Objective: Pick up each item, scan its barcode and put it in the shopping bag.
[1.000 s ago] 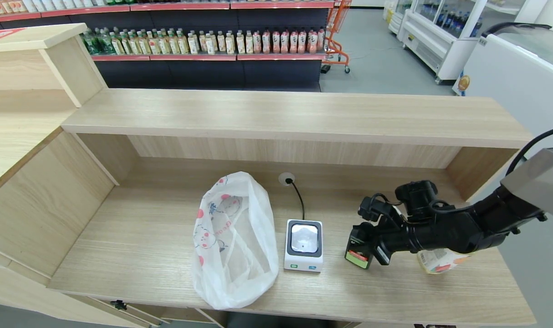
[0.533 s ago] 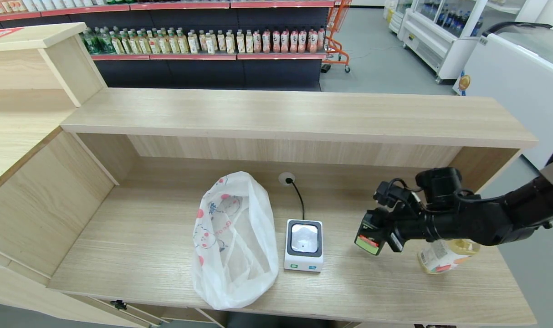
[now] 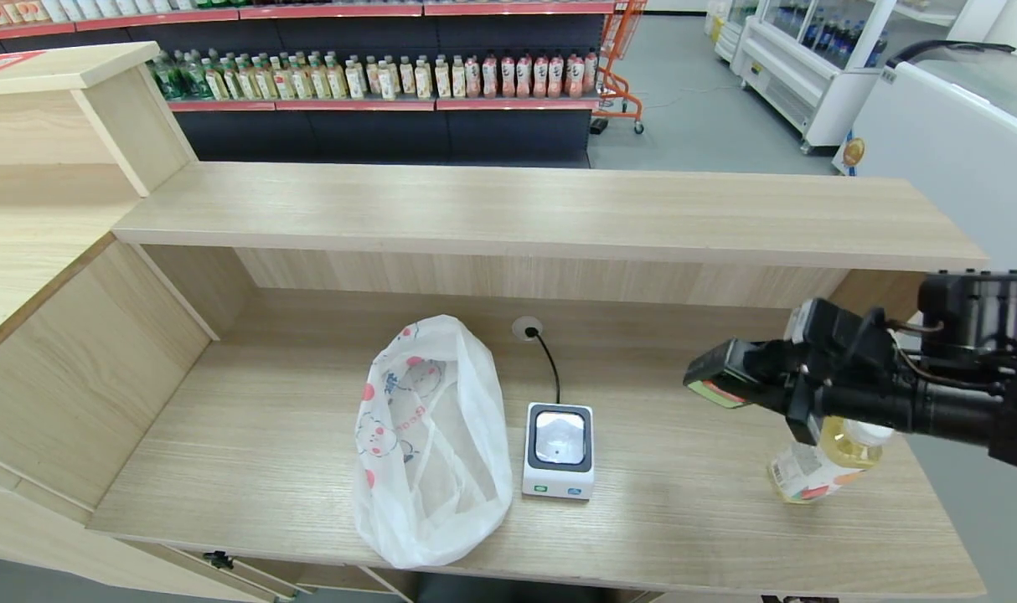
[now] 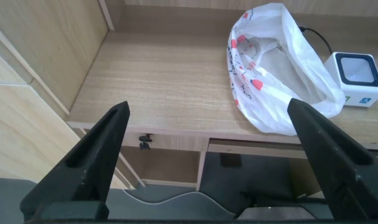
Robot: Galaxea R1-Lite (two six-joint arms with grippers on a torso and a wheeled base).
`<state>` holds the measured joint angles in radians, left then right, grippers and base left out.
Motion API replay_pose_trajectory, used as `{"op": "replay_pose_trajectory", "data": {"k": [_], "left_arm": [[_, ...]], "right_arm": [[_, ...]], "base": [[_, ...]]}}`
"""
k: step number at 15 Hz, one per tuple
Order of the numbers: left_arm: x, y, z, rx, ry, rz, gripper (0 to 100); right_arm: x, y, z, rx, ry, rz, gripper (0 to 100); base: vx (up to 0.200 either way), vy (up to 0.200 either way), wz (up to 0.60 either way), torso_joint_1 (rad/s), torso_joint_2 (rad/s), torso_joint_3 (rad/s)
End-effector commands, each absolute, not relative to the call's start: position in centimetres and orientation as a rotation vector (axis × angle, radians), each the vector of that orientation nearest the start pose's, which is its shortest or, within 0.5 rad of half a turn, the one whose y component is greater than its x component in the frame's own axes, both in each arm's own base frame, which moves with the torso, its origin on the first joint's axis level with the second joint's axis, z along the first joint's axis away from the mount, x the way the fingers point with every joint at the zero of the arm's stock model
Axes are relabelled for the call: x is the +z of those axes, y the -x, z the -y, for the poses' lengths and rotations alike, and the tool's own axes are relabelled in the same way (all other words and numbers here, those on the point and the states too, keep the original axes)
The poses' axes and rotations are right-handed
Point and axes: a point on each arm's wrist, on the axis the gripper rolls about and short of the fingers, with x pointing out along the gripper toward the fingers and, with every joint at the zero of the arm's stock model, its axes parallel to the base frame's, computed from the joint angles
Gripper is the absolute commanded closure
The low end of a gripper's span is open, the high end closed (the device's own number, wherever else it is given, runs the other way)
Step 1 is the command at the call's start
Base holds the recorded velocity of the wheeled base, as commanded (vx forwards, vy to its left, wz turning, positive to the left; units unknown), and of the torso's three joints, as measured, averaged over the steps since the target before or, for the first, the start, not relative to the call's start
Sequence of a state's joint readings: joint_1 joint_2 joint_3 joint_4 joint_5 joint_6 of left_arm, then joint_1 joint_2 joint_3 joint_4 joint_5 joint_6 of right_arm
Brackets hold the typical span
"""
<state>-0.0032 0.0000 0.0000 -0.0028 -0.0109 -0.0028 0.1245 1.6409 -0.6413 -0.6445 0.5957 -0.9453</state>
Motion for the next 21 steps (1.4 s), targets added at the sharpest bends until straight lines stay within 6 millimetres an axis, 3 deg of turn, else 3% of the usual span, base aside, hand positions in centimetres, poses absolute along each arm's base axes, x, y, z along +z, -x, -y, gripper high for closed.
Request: {"op": "replay_pose_trajectory", "data": {"k": [1, 4, 7, 8, 10, 11, 16, 21], "left_arm": [[7.6, 2.3, 0.0, -0.014, 0.003, 0.002, 0], [7.6, 2.3, 0.0, -0.014, 0.003, 0.003, 0], [7.6, 2.3, 0.0, -0.014, 0.003, 0.002, 0], [7.6, 2.3, 0.0, -0.014, 0.003, 0.002, 0], [7.6, 2.3, 0.0, -0.014, 0.003, 0.002, 0], [7.6, 2.3, 0.0, -0.014, 0.003, 0.002, 0], [7.6, 2.3, 0.0, -0.014, 0.003, 0.002, 0], [7.6, 2.3, 0.0, -0.014, 0.003, 0.002, 0]], "right_arm": [[15.6, -22.7, -4.7, 1.002, 1.105, 0.354, 100], [13.8, -22.5, -7.1, 1.172, 1.491, 0.713, 100], [12.4, -22.3, -9.3, 1.272, 1.644, 0.909, 100], [12.0, -22.6, -11.3, 1.296, 1.706, 1.059, 100], [11.7, -22.8, -13.1, 1.305, 1.711, 1.161, 100], [11.8, -23.2, -14.8, 1.223, 1.753, 1.305, 100], [10.6, -25.0, -16.5, 1.054, 1.771, 1.469, 100], [9.5, -24.8, -18.2, 1.088, 1.687, 1.572, 100]], "base": [[0.0, 0.0, 0.0, 0.0, 0.0, 0.0], [0.0, 0.0, 0.0, 0.0, 0.0, 0.0], [0.0, 0.0, 0.0, 0.0, 0.0, 0.0], [0.0, 0.0, 0.0, 0.0, 0.0, 0.0], [0.0, 0.0, 0.0, 0.0, 0.0, 0.0], [0.0, 0.0, 0.0, 0.0, 0.0, 0.0], [0.0, 0.0, 0.0, 0.0, 0.0, 0.0], [0.0, 0.0, 0.0, 0.0, 0.0, 0.0]]}}
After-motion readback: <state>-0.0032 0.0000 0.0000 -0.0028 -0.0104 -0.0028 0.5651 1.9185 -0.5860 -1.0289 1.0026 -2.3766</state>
